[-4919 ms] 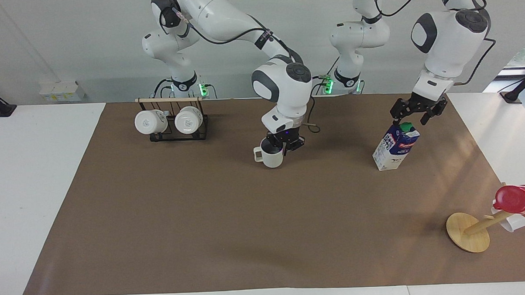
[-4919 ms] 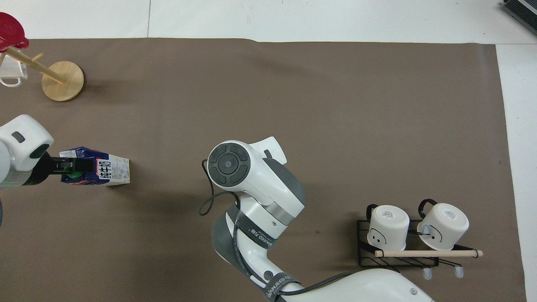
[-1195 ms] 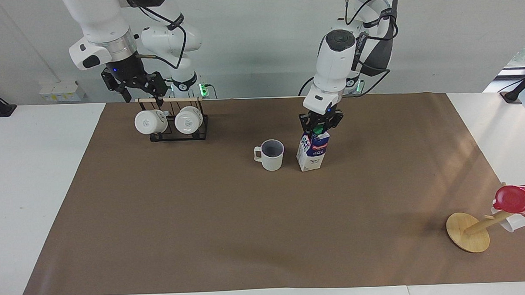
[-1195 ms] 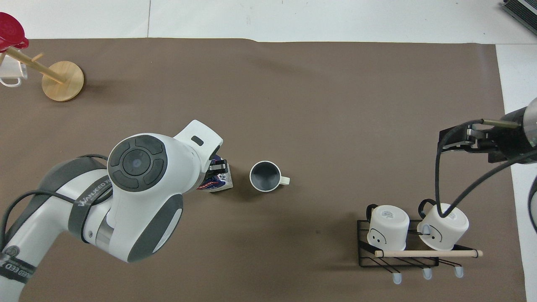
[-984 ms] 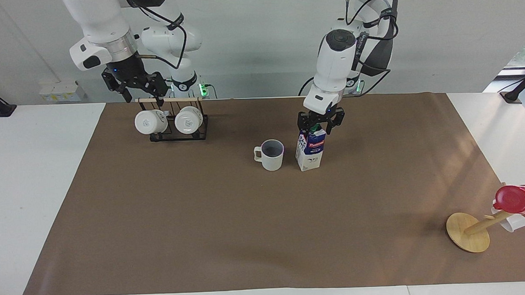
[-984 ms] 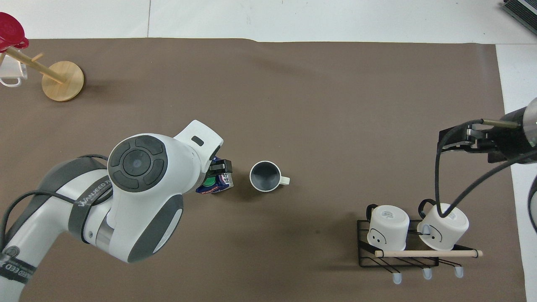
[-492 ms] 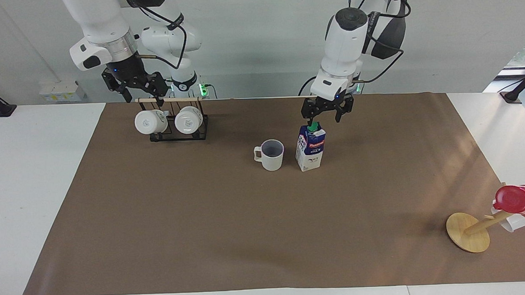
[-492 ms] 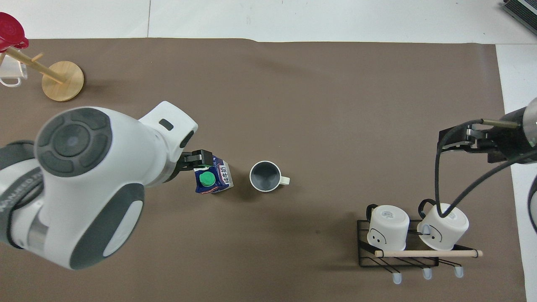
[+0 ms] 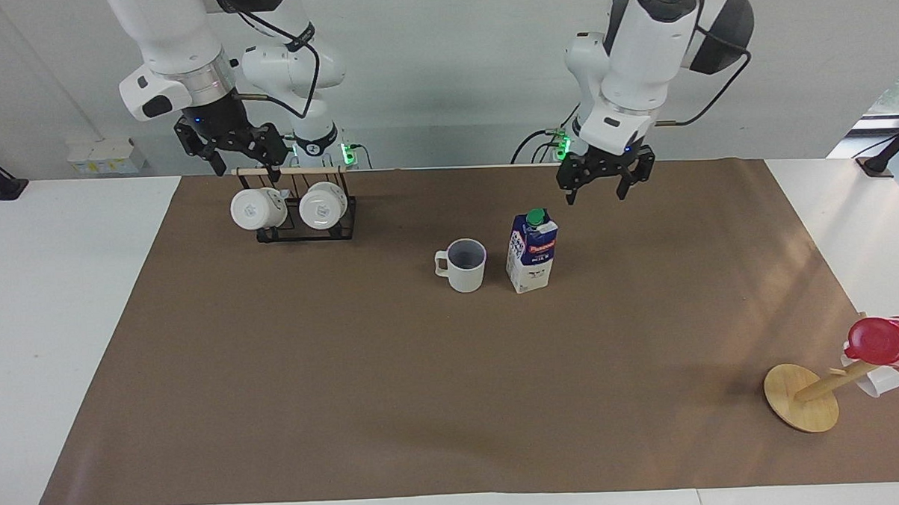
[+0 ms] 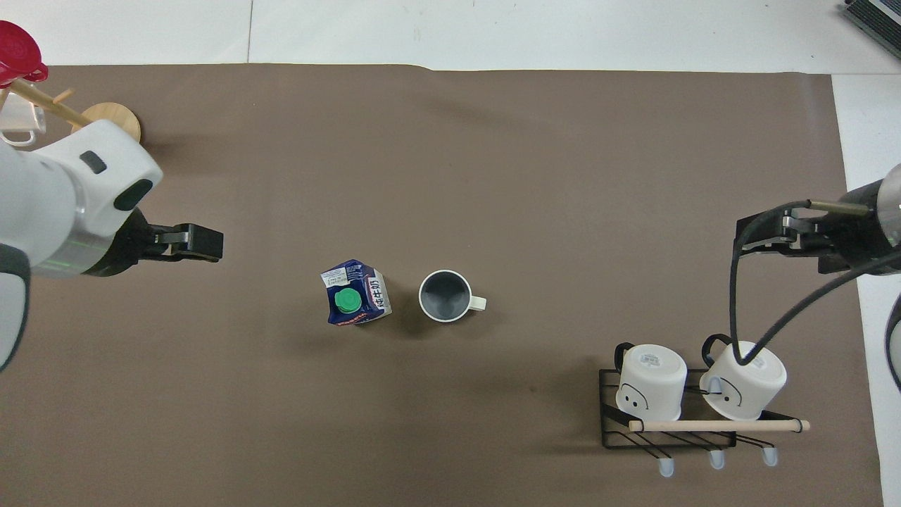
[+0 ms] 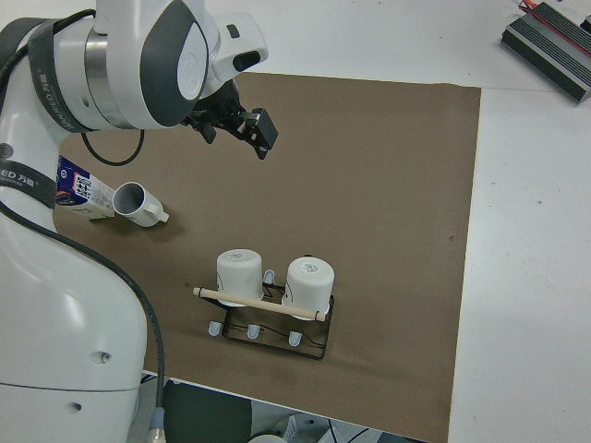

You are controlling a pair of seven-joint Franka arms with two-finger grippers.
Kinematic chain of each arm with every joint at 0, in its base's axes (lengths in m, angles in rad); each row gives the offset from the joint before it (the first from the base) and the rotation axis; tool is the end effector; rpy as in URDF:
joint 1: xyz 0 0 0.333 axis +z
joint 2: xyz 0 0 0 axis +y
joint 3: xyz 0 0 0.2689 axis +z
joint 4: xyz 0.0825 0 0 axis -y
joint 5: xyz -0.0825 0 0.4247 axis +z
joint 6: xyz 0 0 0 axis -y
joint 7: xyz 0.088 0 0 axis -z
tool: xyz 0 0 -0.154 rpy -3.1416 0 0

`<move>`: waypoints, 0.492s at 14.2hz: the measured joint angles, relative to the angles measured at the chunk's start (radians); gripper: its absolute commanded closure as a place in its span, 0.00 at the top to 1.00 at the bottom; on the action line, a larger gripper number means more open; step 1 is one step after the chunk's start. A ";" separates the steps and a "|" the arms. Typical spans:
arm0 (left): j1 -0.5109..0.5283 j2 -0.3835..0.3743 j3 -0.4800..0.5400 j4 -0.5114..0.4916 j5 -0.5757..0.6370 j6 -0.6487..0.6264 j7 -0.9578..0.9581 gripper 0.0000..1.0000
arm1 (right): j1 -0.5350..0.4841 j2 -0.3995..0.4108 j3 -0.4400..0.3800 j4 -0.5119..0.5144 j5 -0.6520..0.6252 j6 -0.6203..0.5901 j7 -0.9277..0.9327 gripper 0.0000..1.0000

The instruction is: Place cup and milk on table

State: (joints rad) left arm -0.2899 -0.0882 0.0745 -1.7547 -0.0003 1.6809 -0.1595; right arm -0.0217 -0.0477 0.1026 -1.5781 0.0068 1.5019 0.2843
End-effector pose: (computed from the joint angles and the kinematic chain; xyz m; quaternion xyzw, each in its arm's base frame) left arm 0.5662 -0.1230 0.4968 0.9996 -0.0281 0.0063 0.0047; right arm 0.5722 0.0485 0.5485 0.9947 -0.1014 -0.0143 0.0017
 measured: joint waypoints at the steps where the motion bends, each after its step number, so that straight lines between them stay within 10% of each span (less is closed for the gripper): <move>1: 0.030 -0.006 0.000 0.000 0.000 -0.012 0.044 1.00 | 0.000 0.000 0.000 0.000 0.000 0.000 0.000 1.00; 7: 0.126 -0.014 0.001 0.000 0.000 -0.028 0.152 1.00 | 0.000 0.000 0.000 0.000 0.000 0.000 0.000 1.00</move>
State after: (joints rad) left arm -0.1634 -0.1025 0.0757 -1.7546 -0.0003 1.6530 -0.0073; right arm -0.0217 -0.0477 0.1026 -1.5782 0.0068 1.5019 0.2843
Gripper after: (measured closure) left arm 0.000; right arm 0.000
